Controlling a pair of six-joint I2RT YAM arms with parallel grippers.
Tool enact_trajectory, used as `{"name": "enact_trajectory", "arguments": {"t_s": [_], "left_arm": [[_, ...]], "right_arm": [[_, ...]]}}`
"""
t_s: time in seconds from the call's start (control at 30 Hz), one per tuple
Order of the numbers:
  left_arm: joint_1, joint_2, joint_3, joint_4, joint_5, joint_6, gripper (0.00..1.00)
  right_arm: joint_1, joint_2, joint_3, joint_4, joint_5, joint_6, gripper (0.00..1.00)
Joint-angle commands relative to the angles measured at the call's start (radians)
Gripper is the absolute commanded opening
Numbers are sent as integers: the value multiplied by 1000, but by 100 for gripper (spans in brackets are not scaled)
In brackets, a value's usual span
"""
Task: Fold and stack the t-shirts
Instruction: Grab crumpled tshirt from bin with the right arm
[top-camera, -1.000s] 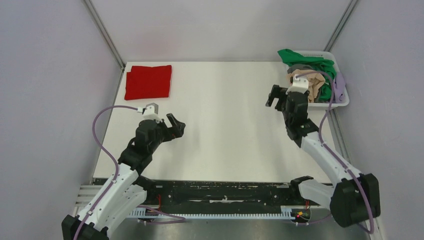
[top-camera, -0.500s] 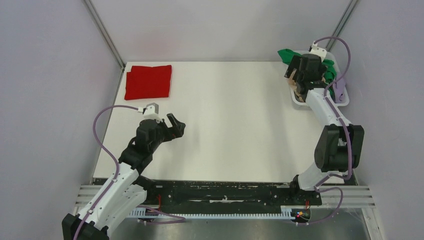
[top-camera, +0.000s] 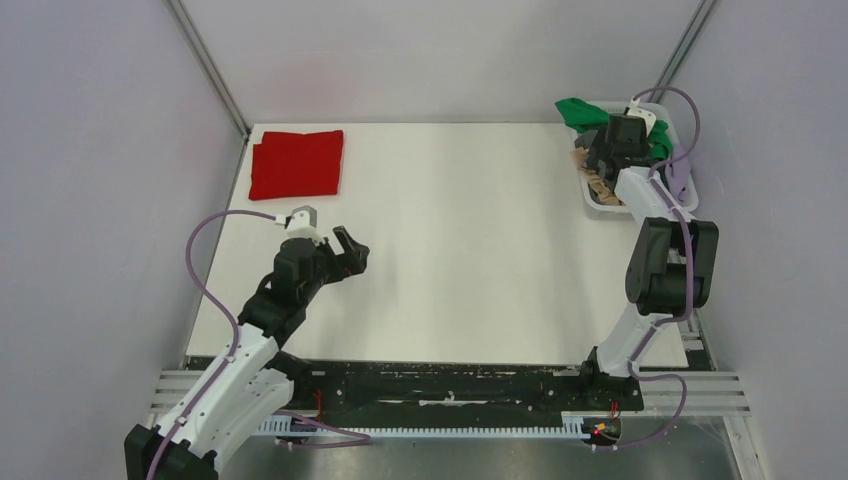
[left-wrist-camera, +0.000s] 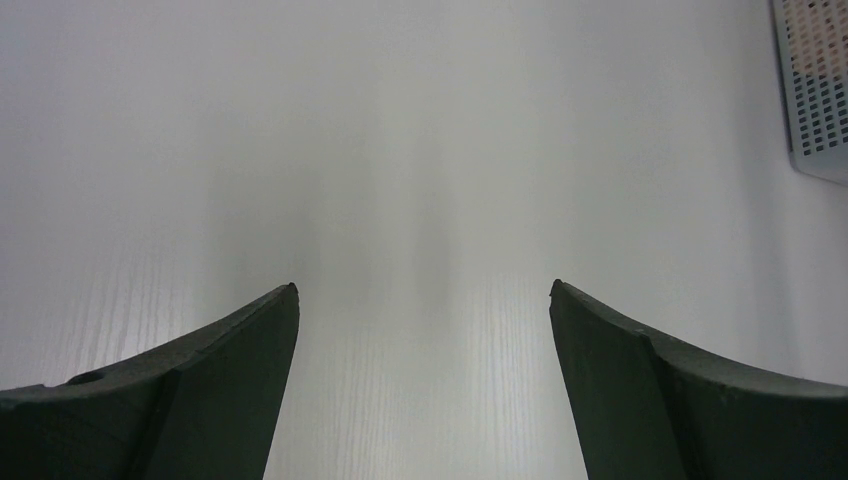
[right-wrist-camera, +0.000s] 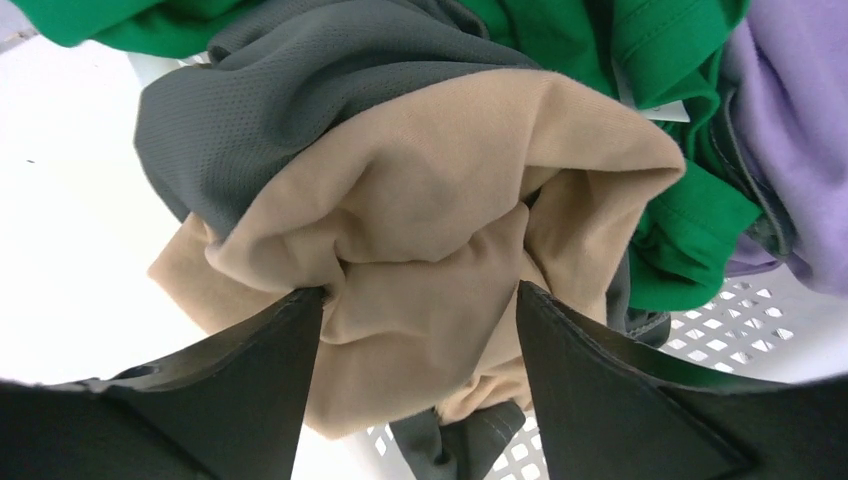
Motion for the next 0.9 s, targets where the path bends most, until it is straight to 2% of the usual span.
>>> {"name": "enact_trajectory", "arguments": {"t_s": [0.0,0.1,0.13,0.2,0.27,0.37,0.63,0.87], "left_arm": [[2,-1,31,8,-31,43,100],[1,-1,31,5,-35,43,100],[2,-2,34,3,-39,43,100],[1,-1,37,-4,-42,44,100],[2,-3,40,-11,-45,45,100],[2,-10,38,-9,-46,44,100],[2,-18,34,-5,-40,40,100],[1,-22,32,-5,-32,36,100]], "right_arm": [[-15,54,43,39,-20,8,70],[-19,73,42,87,-69,5,56],[-18,76,42,98,-77,3,48],[-20,71,43,115,-78,2,26],[-21,46,37,124,-73,-2,13],[-21,-23,13,151,-54,-23,2],[-27,-221,13,147,57,-107,0],[-32,-312,76,156,132,-182,1]]}}
